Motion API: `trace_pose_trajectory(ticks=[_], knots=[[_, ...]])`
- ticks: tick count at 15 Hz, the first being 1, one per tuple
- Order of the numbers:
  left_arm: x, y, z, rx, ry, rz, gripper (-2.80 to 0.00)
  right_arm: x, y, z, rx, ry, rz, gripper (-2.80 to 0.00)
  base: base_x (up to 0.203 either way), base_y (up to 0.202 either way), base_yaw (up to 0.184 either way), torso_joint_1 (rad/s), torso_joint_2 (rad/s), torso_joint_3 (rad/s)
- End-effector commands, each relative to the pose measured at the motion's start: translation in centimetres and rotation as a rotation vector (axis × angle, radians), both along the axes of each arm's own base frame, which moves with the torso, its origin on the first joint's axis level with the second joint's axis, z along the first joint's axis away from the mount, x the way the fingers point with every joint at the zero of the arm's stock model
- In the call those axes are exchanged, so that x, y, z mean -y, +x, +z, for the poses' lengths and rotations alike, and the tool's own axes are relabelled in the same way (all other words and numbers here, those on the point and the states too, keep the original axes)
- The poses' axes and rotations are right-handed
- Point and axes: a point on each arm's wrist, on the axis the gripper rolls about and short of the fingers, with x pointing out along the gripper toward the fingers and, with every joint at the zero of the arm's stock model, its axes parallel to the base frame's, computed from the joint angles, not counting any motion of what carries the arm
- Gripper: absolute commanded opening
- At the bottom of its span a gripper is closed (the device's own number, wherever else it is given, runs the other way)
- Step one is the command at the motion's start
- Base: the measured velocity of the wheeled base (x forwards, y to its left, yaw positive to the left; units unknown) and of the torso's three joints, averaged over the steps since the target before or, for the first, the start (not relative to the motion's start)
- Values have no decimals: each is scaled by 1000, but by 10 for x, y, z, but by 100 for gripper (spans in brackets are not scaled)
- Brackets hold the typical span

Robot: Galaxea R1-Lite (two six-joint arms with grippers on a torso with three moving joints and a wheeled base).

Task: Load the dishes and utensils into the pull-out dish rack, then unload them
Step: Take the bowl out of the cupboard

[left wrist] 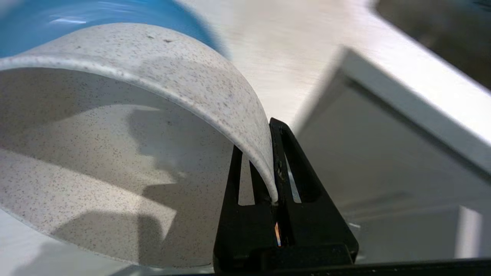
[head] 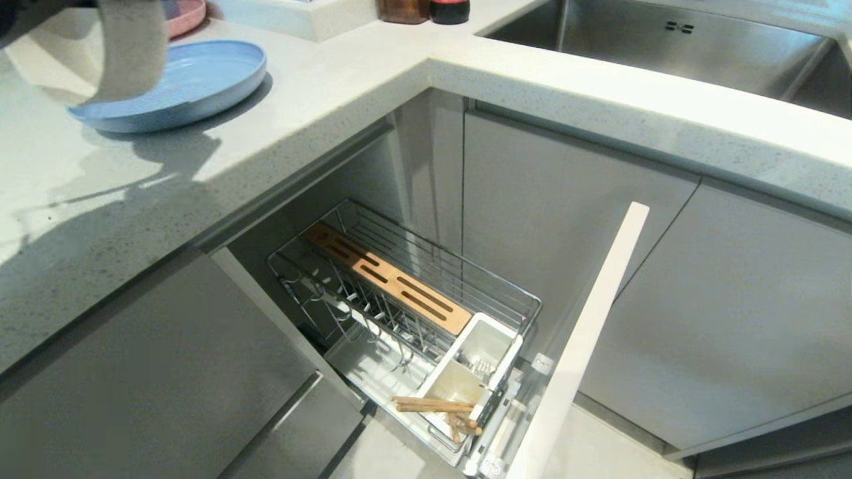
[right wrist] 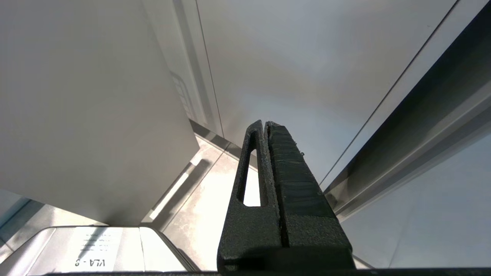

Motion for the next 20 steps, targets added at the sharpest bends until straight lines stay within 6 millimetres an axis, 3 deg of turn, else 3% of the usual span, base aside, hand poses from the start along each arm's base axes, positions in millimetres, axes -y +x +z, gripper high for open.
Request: trace_pose_trajectory(ticks=[1,3,5,10,15,20], knots=[[-46,-24,9,33,-4,133,-280,0,0,0,-2,0,0,-280,0,0,0,0,0,0],[-77,-50,12,49,38,233,-280,0,0,0,-2,0,0,-280,0,0,0,0,0,0],[-94,-74,10,44,92,306,-280,0,0,0,-2,0,0,-280,0,0,0,0,0,0],[-107,-99,-11,-180,227,436,-280,0,0,0,-2,0,0,-280,0,0,0,0,0,0],[-108,-98,-28,-392,336,364,-280,0,0,0,-2,0,0,-280,0,0,0,0,0,0],[-105,-79,-31,-414,297,203,-280,0,0,0,-2,0,0,-280,0,0,0,0,0,0]])
